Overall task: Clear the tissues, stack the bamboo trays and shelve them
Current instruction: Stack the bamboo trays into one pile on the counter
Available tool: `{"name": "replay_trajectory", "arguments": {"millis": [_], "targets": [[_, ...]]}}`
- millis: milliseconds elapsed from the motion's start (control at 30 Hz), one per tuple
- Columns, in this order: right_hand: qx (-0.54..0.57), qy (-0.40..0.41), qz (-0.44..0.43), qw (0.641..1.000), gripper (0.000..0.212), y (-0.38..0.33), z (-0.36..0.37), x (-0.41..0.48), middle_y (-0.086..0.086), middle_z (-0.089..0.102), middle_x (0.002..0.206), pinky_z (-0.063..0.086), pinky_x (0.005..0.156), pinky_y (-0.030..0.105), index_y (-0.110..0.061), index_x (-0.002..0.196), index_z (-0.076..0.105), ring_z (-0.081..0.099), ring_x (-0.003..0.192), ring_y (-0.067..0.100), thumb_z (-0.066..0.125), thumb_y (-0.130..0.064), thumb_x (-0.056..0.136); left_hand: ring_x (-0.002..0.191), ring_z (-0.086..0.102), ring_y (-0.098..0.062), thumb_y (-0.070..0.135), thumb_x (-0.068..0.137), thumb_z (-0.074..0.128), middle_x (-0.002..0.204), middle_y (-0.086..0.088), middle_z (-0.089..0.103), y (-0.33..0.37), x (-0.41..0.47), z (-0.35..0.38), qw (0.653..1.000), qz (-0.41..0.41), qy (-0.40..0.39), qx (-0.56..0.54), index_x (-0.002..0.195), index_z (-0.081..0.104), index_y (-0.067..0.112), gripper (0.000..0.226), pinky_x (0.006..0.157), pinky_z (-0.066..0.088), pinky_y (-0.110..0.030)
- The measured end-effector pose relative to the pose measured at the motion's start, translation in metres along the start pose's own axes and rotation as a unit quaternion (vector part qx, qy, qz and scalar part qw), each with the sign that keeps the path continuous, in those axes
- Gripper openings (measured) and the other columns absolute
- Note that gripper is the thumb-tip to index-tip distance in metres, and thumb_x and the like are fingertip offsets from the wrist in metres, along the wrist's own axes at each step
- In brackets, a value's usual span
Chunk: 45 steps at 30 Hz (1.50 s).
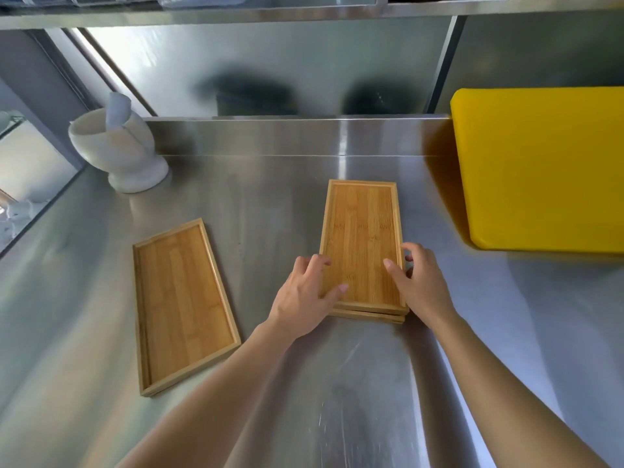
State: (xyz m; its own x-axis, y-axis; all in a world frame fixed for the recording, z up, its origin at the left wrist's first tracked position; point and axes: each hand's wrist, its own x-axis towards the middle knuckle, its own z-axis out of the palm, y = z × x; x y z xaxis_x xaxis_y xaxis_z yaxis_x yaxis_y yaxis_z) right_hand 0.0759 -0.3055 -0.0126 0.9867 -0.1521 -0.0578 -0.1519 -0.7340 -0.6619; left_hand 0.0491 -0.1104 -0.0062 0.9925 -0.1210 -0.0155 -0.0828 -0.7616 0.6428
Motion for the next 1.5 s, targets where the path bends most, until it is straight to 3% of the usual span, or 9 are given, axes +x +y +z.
{"name": "replay_trajectory", "arguments": {"millis": [133, 267, 533, 700, 833, 1033, 1167, 1367, 1500], "targets": [[0.027, -0.082, -0.069, 0.994, 0.043, 0.01, -0.009, -0.024, 0.005, 0.035, 0.132, 0.036, 0.093, 0.027, -0.024, 0.113, 0.047, 0.041, 0.119, 0.019, 0.064, -0.042, 0.078, 0.097, 0.043, -0.015, 0.038, 0.077, 0.071, 0.137, -0.006, 0.032, -0.016, -0.007, 0.001, 0.993, 0.051, -0.102, 0.007, 0.121, 0.044, 0.013, 0.058, 0.091, 0.039, -0.022], [-0.024, -0.127, -0.099, 0.987, 0.041, 0.016, -0.013, -0.041, 0.003, 0.025, 0.139, 0.034, 0.094, 0.024, -0.025, 0.103, 0.048, 0.038, 0.122, 0.019, 0.07, -0.041, 0.073, 0.091, 0.044, -0.016, 0.03, 0.081, 0.068, 0.142, -0.006, 0.035, -0.022, -0.01, 0.003, 0.995, 0.044, -0.09, 0.015, 0.119, 0.046, 0.012, 0.046, 0.087, 0.04, -0.024], [-0.081, -0.056, -0.14, 0.985, 0.03, 0.021, -0.004, -0.052, 0.008, 0.037, 0.132, 0.04, 0.081, 0.022, -0.008, 0.093, 0.055, 0.05, 0.105, 0.019, 0.069, -0.03, 0.078, 0.08, 0.045, -0.016, 0.02, 0.085, 0.064, 0.13, -0.005, 0.05, -0.028, -0.015, 0.005, 0.997, 0.06, -0.047, 0.012, 0.105, 0.052, 0.006, 0.027, 0.076, 0.035, -0.02], [-0.098, -0.029, -0.14, 0.985, 0.029, 0.022, 0.002, -0.057, 0.01, 0.042, 0.125, 0.043, 0.073, 0.023, -0.006, 0.09, 0.052, 0.05, 0.087, 0.016, 0.067, -0.028, 0.079, 0.095, 0.055, -0.024, 0.018, 0.087, 0.062, 0.129, -0.006, 0.053, -0.026, -0.019, 0.004, 0.997, 0.066, -0.038, 0.01, 0.103, 0.054, 0.006, 0.021, 0.083, 0.042, -0.026], [-0.094, -0.017, -0.12, 0.988, 0.034, 0.022, 0.005, -0.06, 0.012, 0.039, 0.131, 0.046, 0.077, 0.025, -0.006, 0.098, 0.052, 0.054, 0.094, 0.02, 0.067, -0.03, 0.079, 0.103, 0.056, -0.026, 0.015, 0.086, 0.062, 0.126, -0.007, 0.055, -0.024, -0.021, 0.004, 0.998, 0.056, -0.037, -0.004, 0.102, 0.054, 0.006, 0.02, 0.086, 0.043, -0.029], [-0.044, -0.025, -0.05, 0.997, 0.07, 0.024, 0.007, -0.062, 0.008, 0.04, 0.137, 0.042, 0.1, 0.042, -0.017, 0.13, 0.036, 0.048, 0.117, 0.025, 0.069, -0.042, 0.074, 0.088, 0.053, -0.023, 0.017, 0.087, 0.062, 0.104, -0.006, 0.056, -0.02, -0.023, 0.003, 0.999, 0.006, -0.039, -0.034, 0.111, 0.049, 0.012, 0.028, 0.082, 0.045, -0.029], [-0.093, 0.052, -0.079, 0.991, 0.068, 0.016, 0.003, -0.065, 0.013, 0.049, 0.133, 0.038, 0.098, 0.045, -0.012, 0.126, 0.044, 0.048, 0.117, 0.031, 0.061, -0.05, 0.073, 0.11, 0.054, -0.024, 0.021, 0.088, 0.06, 0.124, -0.006, 0.052, -0.018, -0.029, -0.006, 0.998, 0.008, -0.045, -0.047, 0.124, 0.043, 0.013, 0.04, 0.093, 0.044, -0.029], [-0.118, 0.072, -0.231, 0.963, 0.058, -0.032, 0.015, -0.059, 0.013, 0.059, 0.119, 0.038, 0.091, 0.039, -0.009, 0.118, 0.052, 0.053, 0.11, 0.025, 0.051, -0.051, 0.078, 0.119, 0.05, -0.024, 0.023, 0.088, 0.059, 0.132, -0.008, 0.049, -0.039, -0.037, -0.055, 0.997, -0.01, 0.071, -0.021, 0.13, 0.042, 0.009, 0.047, 0.093, 0.031, -0.02], [-0.062, -0.009, -0.259, 0.964, 0.044, -0.078, 0.05, -0.055, 0.011, 0.059, 0.115, 0.04, 0.093, 0.035, -0.006, 0.112, 0.056, 0.056, 0.108, 0.028, 0.055, -0.038, 0.082, 0.096, 0.057, -0.041, 0.019, 0.085, 0.063, 0.12, -0.017, 0.053, -0.073, -0.046, -0.093, 0.984, -0.101, 0.149, -0.001, 0.121, 0.049, 0.005, 0.041, 0.092, 0.042, -0.04]]}}
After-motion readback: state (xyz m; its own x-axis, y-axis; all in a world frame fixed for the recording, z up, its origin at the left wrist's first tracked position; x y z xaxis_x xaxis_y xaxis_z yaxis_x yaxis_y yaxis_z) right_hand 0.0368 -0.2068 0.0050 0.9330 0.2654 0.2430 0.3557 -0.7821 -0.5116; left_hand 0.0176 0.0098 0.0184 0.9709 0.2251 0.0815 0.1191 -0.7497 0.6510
